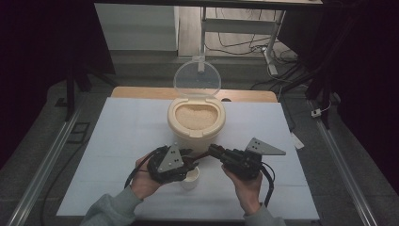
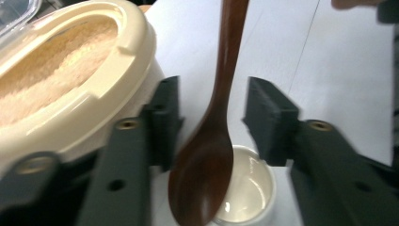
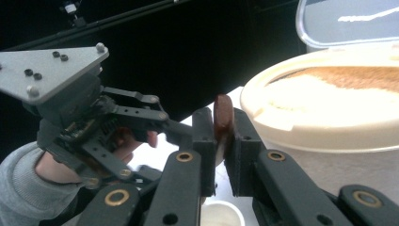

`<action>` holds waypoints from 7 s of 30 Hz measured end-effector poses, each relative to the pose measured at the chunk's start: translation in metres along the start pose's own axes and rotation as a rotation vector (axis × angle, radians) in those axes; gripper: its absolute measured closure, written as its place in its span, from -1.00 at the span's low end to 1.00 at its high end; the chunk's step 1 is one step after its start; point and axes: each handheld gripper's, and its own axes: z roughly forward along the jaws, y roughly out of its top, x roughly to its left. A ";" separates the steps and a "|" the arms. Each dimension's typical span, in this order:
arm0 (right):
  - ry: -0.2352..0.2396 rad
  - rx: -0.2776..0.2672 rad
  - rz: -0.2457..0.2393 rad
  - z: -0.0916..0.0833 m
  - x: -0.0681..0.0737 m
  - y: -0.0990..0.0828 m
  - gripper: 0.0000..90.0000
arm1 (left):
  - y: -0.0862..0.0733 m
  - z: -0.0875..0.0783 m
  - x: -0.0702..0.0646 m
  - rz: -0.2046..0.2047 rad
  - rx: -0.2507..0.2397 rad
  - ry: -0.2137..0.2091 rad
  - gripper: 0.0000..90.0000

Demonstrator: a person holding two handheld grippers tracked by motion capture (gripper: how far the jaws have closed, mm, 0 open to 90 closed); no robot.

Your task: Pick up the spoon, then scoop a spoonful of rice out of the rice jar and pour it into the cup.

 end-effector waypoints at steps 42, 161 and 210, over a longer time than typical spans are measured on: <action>-0.041 -0.125 -0.081 -0.043 -0.015 0.033 0.84 | -0.137 -0.069 0.037 -0.413 0.109 0.086 -0.73; -0.255 -0.139 0.450 0.024 -0.106 0.050 0.84 | -0.143 -0.059 0.035 -0.399 0.170 0.061 -0.75; -0.146 -0.166 0.674 0.007 -0.114 0.057 0.84 | -0.142 -0.056 0.034 -0.387 0.177 0.067 -0.75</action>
